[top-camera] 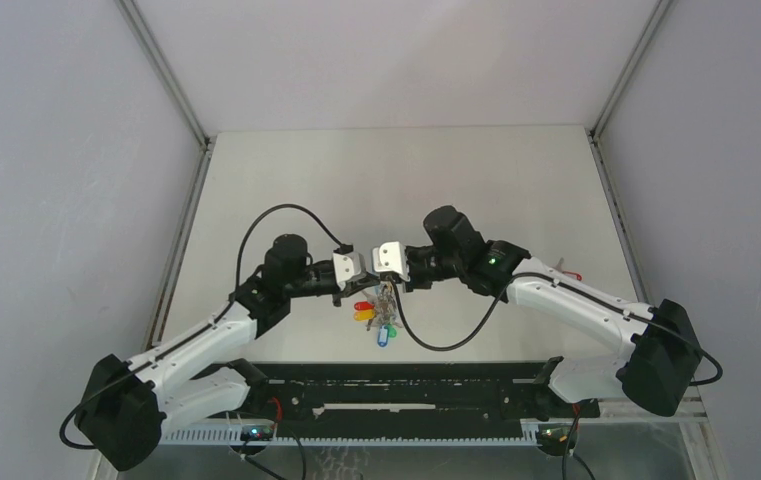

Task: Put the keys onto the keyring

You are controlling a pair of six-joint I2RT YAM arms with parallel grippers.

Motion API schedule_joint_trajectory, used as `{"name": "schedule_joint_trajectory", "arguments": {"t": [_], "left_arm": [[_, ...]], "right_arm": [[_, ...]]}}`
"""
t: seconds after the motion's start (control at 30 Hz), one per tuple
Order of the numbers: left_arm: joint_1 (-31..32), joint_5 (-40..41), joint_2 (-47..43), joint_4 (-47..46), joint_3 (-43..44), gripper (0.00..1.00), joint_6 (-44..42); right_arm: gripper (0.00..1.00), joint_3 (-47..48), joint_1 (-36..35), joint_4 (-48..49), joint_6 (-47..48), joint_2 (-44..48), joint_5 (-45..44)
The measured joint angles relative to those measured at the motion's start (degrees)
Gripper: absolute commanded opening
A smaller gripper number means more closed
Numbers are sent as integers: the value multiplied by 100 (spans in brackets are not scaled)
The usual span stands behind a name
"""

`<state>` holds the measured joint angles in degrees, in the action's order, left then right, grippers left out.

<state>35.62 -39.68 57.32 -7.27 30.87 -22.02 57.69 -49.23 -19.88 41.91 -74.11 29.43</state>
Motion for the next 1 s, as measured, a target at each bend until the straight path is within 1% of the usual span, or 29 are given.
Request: {"name": "schedule_joint_trajectory", "arguments": {"t": [0.57,0.8,1.0], "left_arm": [[9,37,234,90,98,0,153],[-133,39,337,48,98,0,527],[-262,0,361,-168,98,0,892]], "right_arm": [[0,0,-90,-116,118,0,-164],[0,0,-151,-129,214,0,-299],[0,0,-179,-76,243,-2,-420]]}}
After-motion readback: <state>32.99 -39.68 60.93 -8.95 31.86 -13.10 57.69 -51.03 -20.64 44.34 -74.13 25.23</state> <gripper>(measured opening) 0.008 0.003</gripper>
